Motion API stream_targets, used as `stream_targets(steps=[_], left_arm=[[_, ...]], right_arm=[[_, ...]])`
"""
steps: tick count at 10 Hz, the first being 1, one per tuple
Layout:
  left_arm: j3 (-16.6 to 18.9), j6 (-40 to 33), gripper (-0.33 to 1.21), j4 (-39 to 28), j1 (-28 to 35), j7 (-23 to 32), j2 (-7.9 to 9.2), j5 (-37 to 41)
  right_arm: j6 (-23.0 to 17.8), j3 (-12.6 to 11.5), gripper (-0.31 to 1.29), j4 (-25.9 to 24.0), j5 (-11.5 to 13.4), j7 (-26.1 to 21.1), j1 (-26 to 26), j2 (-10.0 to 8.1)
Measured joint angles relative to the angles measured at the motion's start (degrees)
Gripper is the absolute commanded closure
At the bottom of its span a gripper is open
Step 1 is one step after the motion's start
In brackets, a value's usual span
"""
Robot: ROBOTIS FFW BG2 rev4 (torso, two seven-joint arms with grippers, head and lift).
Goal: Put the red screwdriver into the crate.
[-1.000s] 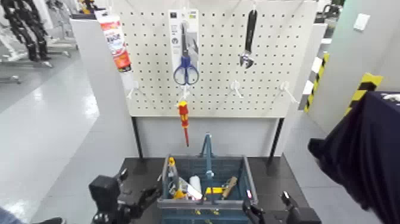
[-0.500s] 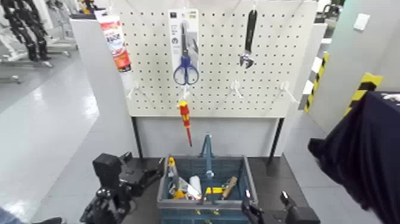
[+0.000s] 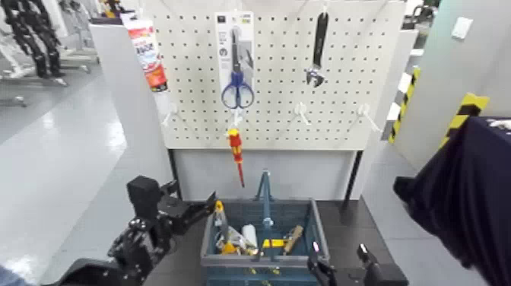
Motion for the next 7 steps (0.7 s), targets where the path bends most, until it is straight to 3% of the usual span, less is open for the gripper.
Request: stream_targets(steps=[7], left_arm=[[-2.90, 0.10, 0.10, 9.40, -10.35, -7.82, 1.25, 2.74]], right_arm=[[-0.20, 0.34, 0.14, 0.24, -0.24, 0.09, -0.25, 0.00]])
